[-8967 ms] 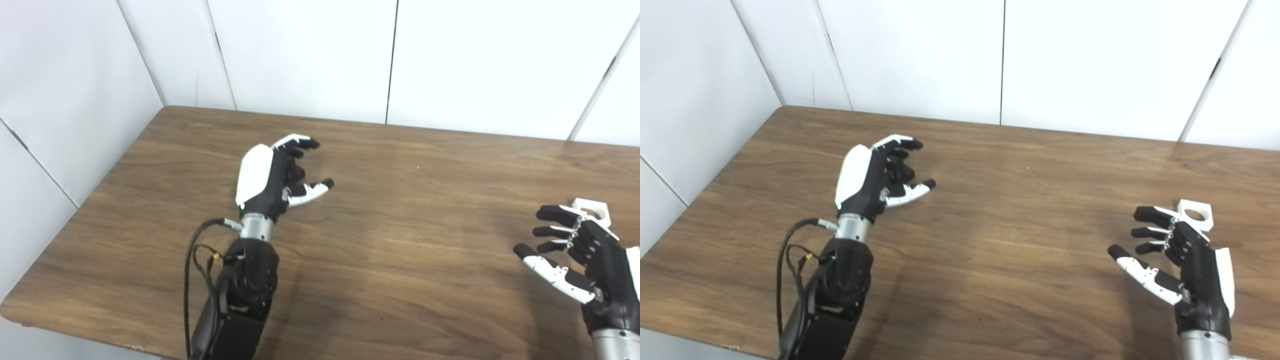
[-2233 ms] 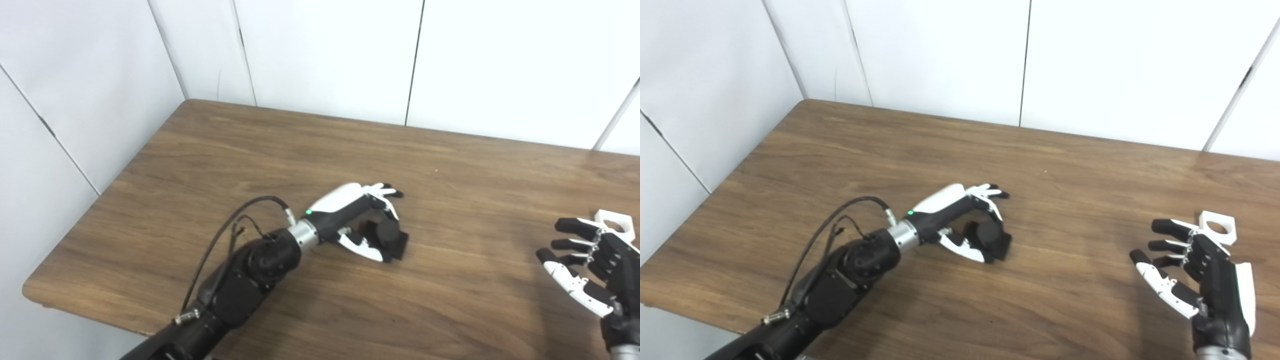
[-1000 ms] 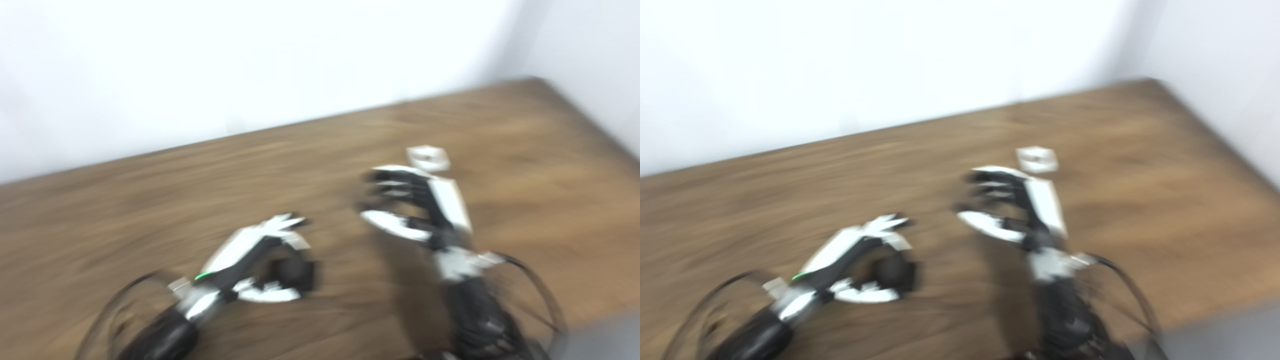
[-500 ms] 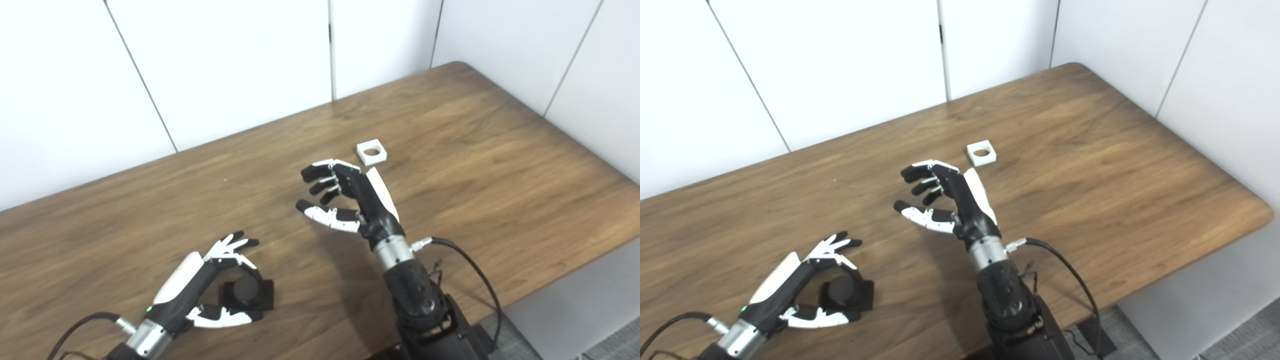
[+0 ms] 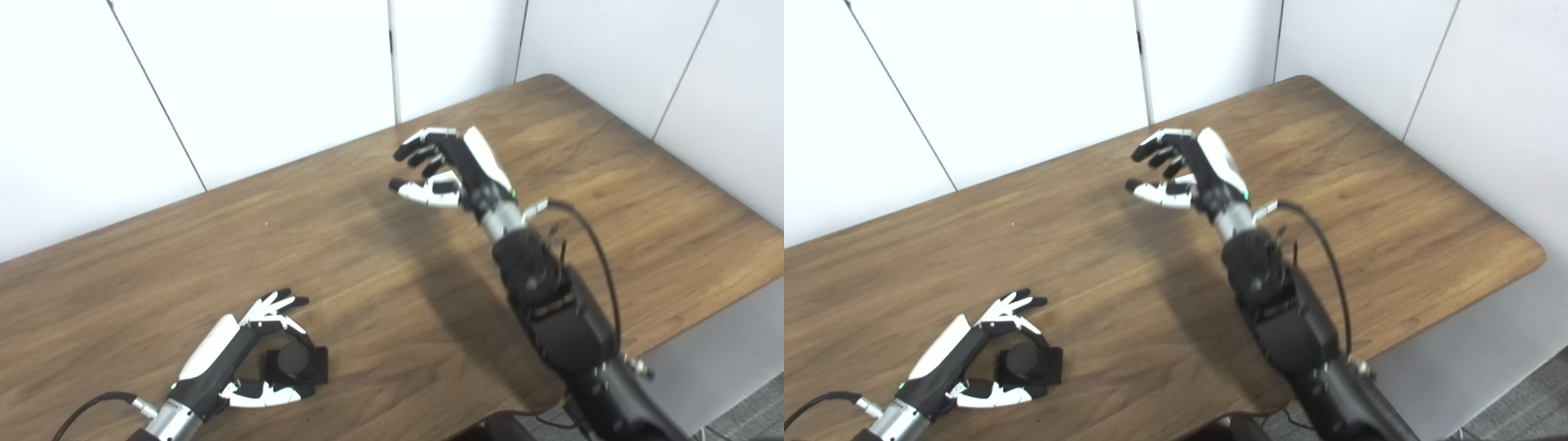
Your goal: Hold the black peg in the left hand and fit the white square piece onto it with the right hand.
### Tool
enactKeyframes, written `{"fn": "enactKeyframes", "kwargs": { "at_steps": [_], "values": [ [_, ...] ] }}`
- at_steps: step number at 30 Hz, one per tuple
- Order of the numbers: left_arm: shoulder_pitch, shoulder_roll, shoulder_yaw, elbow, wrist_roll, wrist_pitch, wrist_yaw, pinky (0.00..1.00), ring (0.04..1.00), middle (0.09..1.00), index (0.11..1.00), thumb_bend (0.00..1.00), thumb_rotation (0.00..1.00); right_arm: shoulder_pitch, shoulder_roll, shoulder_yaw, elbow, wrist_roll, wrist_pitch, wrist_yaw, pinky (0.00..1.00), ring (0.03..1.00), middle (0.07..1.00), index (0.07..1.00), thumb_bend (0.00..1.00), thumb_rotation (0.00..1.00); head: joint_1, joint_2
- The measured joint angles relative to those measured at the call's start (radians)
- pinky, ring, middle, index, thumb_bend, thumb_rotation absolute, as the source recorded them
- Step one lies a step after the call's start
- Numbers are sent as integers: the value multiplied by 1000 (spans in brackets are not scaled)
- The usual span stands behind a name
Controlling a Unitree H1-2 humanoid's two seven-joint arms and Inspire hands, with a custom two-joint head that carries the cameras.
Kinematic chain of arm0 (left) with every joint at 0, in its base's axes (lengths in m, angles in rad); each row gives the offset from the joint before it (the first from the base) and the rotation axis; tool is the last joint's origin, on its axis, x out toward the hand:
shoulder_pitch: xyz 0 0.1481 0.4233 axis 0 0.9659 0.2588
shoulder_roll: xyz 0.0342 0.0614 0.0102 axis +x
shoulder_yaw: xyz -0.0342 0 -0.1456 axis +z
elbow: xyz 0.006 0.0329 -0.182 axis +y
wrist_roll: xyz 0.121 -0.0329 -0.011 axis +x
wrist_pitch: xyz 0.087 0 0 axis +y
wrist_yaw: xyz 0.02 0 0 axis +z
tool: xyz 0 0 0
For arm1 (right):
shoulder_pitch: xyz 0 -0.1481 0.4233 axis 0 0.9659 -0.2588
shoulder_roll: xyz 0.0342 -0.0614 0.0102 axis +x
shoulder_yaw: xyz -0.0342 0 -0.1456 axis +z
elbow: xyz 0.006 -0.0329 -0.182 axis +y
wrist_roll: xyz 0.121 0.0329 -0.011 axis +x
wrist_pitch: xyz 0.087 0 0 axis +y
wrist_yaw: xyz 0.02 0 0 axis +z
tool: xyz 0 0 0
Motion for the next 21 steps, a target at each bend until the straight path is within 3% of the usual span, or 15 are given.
{"fn": "enactKeyframes", "kwargs": {
  "at_steps": [4,8,10,12,16,21],
  "values": [
    [3,-2,2,-1,0,0,0,1000,990,905,488,520,50,-69,-92,15,72,-33,28,47,559,686,721,498,506,153,5,0],
    [5,-2,5,-1,-1,0,-1,1000,992,905,488,520,49,-121,-177,72,130,-78,71,128,569,753,797,499,509,157,9,3],
    [5,-2,5,-1,-1,0,0,1000,991,905,488,520,49,-148,-217,100,156,-84,87,184,581,788,838,644,616,235,15,0],
    [6,-2,5,-1,-1,0,0,1000,991,905,488,520,49,-183,-263,146,184,-105,95,247,593,811,861,726,682,281,18,-3],
    [9,-4,5,-2,-1,-1,1,1000,990,904,488,521,50,-247,-347,205,249,-126,87,330,621,834,878,750,752,281,21,-2],
    [13,-4,6,-8,-1,4,1,1000,989,900,488,520,49,-300,-403,254,320,-153,54,384,637,842,879,749,757,307,23,-3]
  ]
}}
